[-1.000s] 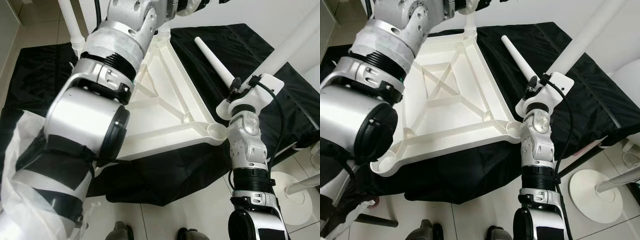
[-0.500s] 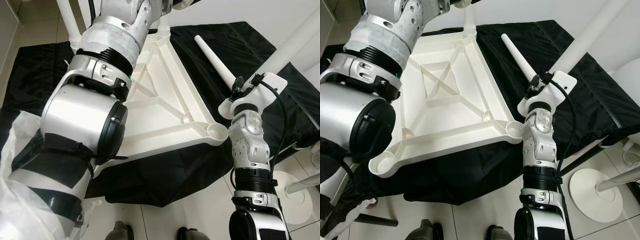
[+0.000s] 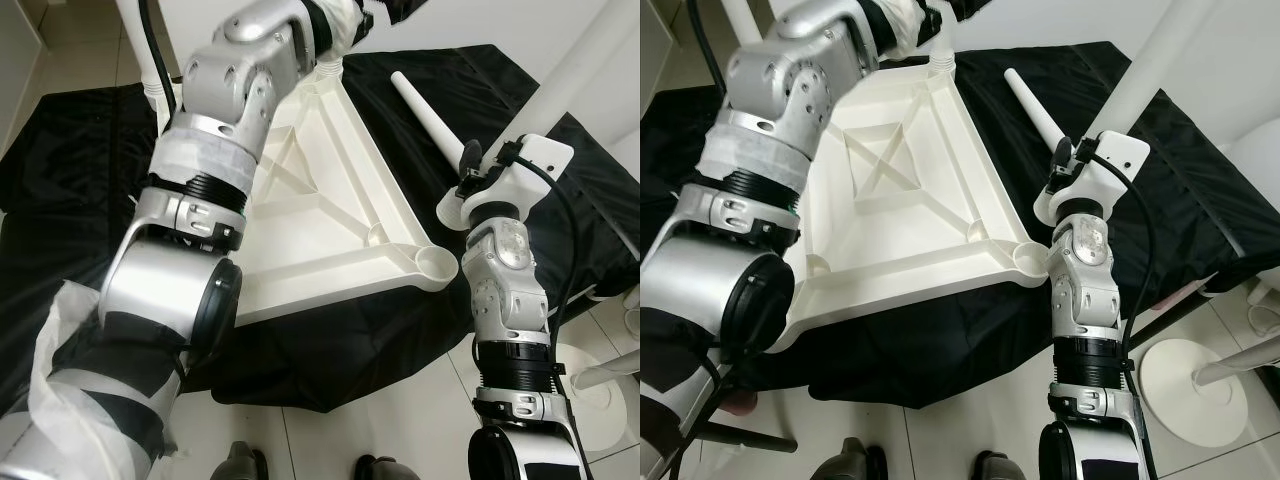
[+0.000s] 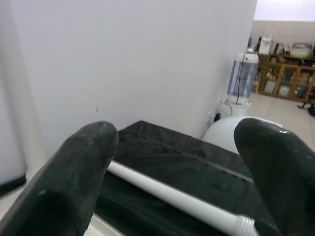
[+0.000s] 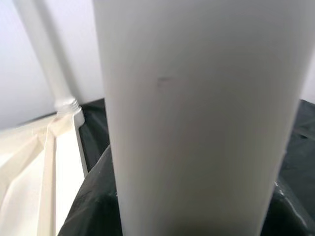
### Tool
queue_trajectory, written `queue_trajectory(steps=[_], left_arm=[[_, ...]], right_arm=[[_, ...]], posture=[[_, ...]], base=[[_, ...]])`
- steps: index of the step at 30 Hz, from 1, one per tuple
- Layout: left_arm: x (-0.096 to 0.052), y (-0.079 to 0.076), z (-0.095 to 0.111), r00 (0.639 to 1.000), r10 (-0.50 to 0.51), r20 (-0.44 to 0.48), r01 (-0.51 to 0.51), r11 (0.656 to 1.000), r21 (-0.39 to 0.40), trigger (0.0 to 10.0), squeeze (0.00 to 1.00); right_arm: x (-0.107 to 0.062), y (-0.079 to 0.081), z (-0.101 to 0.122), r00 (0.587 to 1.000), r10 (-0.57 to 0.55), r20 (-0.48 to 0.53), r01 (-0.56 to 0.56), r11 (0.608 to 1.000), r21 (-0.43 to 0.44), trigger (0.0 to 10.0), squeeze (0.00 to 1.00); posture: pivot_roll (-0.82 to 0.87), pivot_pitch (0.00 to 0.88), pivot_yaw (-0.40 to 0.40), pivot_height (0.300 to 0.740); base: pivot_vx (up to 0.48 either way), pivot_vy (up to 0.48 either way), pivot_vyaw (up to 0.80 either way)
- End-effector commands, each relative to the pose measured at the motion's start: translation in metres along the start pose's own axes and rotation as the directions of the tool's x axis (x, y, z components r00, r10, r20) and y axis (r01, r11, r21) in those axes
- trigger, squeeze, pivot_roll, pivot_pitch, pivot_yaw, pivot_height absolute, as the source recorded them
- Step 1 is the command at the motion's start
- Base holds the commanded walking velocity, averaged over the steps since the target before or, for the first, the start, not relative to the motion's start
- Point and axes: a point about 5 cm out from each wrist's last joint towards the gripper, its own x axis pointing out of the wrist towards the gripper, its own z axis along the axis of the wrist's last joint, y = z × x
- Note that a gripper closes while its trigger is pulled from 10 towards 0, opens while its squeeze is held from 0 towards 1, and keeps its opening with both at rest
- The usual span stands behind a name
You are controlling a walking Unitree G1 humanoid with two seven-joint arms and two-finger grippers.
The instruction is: Building children table
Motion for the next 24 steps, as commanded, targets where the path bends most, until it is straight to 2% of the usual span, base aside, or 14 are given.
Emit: queue_trajectory(steps=[1,3,4,6,7,8,9,10,12,14,19,20,22,24], left_arm=[[-0.001,0.0,-0.003,1.0,0.021,-0.009,-0.021,1.0,-0.007,10.0,0.0],[-0.007,0.003,-0.013,0.999,0.037,-0.016,-0.037,0.999,-0.02,10.0,0.0],[-0.014,0.003,-0.033,0.998,0.041,-0.055,-0.043,0.999,-0.023,10.0,0.0],[-0.014,0.003,-0.033,0.998,0.041,-0.055,-0.043,0.999,-0.023,10.0,0.0],[-0.023,0.002,-0.055,0.993,0.045,-0.11,-0.048,0.999,-0.025,10.0,0.0],[-0.023,0.002,-0.055,0.993,0.045,-0.11,-0.048,0.999,-0.025,10.0,0.0],[-0.032,0.001,-0.073,0.988,0.045,-0.148,-0.051,0.998,-0.039,10.0,0.0],[-0.032,0.001,-0.073,0.988,0.045,-0.148,-0.051,0.998,-0.039,10.0,0.0],[-0.051,-0.006,-0.094,0.983,0.028,-0.184,-0.039,0.998,-0.052,10.0,0.0],[-0.051,-0.006,-0.094,0.983,0.028,-0.184,-0.039,0.998,-0.052,10.0,0.0],[-0.08,-0.022,-0.107,0.977,-0.039,-0.211,0.024,0.997,-0.07,10.0,0.0],[-0.08,-0.022,-0.107,0.977,-0.039,-0.211,0.024,0.997,-0.07,10.0,0.0],[-0.094,-0.027,-0.116,0.976,-0.037,-0.216,0.018,0.996,-0.088,10.0,0.0],[-0.094,-0.027,-0.116,0.976,-0.037,-0.216,0.018,0.996,-0.088,10.0,0.0]], right_arm=[[-0.002,0.001,0.002,1.0,0.015,0.004,-0.014,1.0,-0.014,10.0,0.0],[-0.004,0.0,0.001,1.0,0.028,-0.003,-0.028,0.999,-0.024,10.0,0.0],[-0.007,-0.001,-0.001,0.998,0.052,-0.022,-0.053,0.998,-0.032,10.0,0.0],[-0.007,-0.001,-0.001,0.998,0.052,-0.022,-0.053,0.998,-0.032,10.0,0.0],[-0.01,-0.001,-0.004,0.996,0.079,-0.035,-0.08,0.996,-0.042,10.0,0.0],[-0.01,-0.001,-0.004,0.996,0.079,-0.035,-0.08,0.996,-0.042,10.0,0.0],[-0.014,-0.001,-0.006,0.994,0.102,-0.041,-0.104,0.992,-0.064,10.0,0.0],[-0.014,-0.001,-0.006,0.994,0.102,-0.041,-0.104,0.992,-0.064,10.0,0.0],[-0.02,0.0,-0.01,0.989,0.143,-0.048,-0.147,0.984,-0.1,10.0,0.0],[-0.02,0.0,-0.01,0.989,0.143,-0.048,-0.147,0.984,-0.1,10.0,0.0],[-0.028,0.0,-0.018,0.981,0.182,-0.07,-0.191,0.972,-0.137,10.0,0.0],[-0.028,0.0,-0.018,0.981,0.182,-0.07,-0.191,0.972,-0.137,10.0,0.0],[-0.028,-0.001,-0.02,0.982,0.171,-0.076,-0.18,0.974,-0.14,10.0,0.0],[-0.028,-0.001,-0.02,0.982,0.171,-0.076,-0.18,0.974,-0.14,10.0,0.0]], posture=[[-0.05,0.108,0.038,0.74],[-0.05,0.108,0.038,0.74],[-0.05,0.103,0.035,0.74],[-0.05,0.103,0.035,0.74],[-0.05,0.101,0.032,0.74],[-0.05,0.101,0.032,0.74],[-0.05,0.099,0.03,0.74],[-0.05,0.099,0.03,0.74],[-0.05,0.093,0.026,0.74],[-0.05,0.093,0.026,0.74],[-0.05,0.084,0.016,0.74],[-0.05,0.084,0.016,0.74],[-0.04,0.083,0.012,0.74],[-0.04,0.083,0.012,0.74]], base=[[0.0,0.0,0.0],[0.0,0.0,0.0],[0.0,0.0,0.0],[0.0,0.0,0.0],[0.0,0.0,0.0],[0.0,0.0,0.0],[0.0,0.0,0.0],[0.0,0.0,0.0],[0.0,0.0,0.0],[0.0,0.0,0.0],[0.0,0.0,0.0],[0.0,0.0,0.0],[0.0,0.0,0.0],[0.0,0.0,0.0]])
